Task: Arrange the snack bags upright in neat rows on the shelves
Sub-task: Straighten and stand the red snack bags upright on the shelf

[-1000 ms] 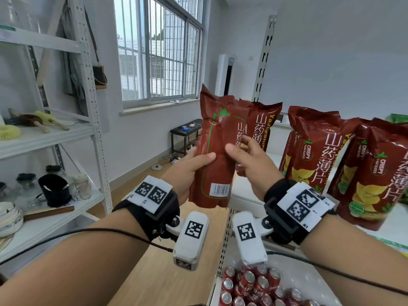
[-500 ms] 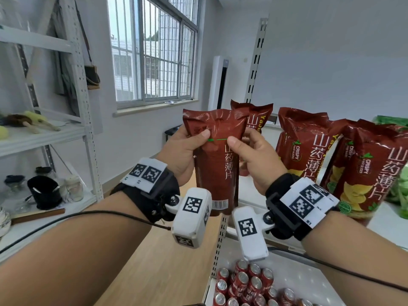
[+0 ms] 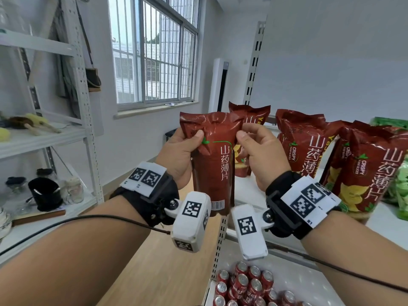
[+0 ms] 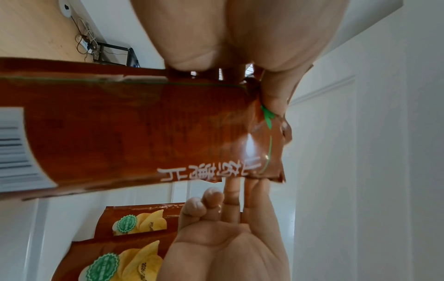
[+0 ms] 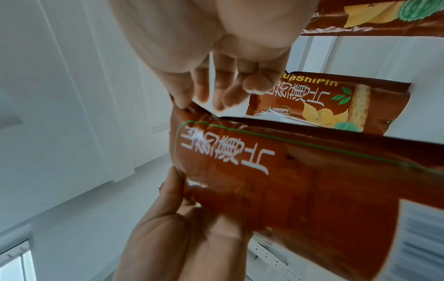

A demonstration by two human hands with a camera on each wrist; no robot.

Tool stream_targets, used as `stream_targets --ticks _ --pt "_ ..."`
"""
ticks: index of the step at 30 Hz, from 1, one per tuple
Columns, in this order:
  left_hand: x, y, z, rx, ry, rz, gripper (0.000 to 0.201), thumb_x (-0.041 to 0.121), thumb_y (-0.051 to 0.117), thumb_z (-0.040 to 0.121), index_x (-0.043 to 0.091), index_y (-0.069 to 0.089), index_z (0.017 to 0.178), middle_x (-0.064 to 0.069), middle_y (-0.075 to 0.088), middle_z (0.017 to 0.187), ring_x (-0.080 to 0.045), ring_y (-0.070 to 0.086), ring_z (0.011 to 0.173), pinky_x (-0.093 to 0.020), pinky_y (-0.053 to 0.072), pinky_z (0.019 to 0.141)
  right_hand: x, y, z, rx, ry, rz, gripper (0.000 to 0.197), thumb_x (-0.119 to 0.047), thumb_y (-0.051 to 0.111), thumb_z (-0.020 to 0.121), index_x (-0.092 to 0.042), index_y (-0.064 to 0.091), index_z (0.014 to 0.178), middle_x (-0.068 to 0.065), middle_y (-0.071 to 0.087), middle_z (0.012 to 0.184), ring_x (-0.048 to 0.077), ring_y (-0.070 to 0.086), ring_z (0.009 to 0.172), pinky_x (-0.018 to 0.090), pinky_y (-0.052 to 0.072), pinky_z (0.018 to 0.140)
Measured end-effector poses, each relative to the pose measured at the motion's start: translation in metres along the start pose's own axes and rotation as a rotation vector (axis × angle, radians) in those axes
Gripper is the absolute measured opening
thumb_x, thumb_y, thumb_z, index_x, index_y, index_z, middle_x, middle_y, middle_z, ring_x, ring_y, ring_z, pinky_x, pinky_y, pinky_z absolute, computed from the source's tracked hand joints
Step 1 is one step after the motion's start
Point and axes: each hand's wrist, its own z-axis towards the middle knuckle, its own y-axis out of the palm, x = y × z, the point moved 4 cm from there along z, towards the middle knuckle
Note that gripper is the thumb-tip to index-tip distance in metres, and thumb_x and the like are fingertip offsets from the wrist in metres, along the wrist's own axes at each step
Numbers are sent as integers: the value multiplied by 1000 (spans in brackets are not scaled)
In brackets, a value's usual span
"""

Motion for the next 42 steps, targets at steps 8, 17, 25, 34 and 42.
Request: stream_targets --ticks 8,17,25,34,42 --pt "6 2 -3 -69 -80 177 37 52 43 89 26 65 104 4 74 90 -12 69 86 -28 54 68 -2 18 -19 -239 -9 -219 47 -32 75 75 -26 49 114 -8 58 103 7 58 93 28 50 81" --pt "2 -7 1 -109 -62 346 42 -1 54 88 26 56 120 4 58 102 -16 54 97 -31 45 79 4 12 0 -10 91 -90 50 -16 72 78 -24 45 119 -2 65 111 19 63 103 49 50 90" --pt "-31 -31 13 -241 -316 424 66 -9 68 77 16 46 134 -10 65 113 -22 66 100 -35 55 83 16 26 7 -58 131 43 38 -5 66 83 -29 50 108 -1 66 108 16 65 97 33 53 74" --pt "-46 -51 55 -137 -279 413 47 -2 71 78 18 56 117 -12 66 113 -28 65 104 -39 52 87 41 5 44 187 253 -176 53 -31 60 88 -20 36 134 -8 47 116 3 52 89 16 48 63" --pt "-61 -53 80 -65 -263 429 42 3 73 77 26 59 109 -3 71 106 -21 68 98 -39 51 87 69 -18 94 319 394 -400 85 -27 69 79 -9 15 143 13 42 138 29 49 118 34 41 86"
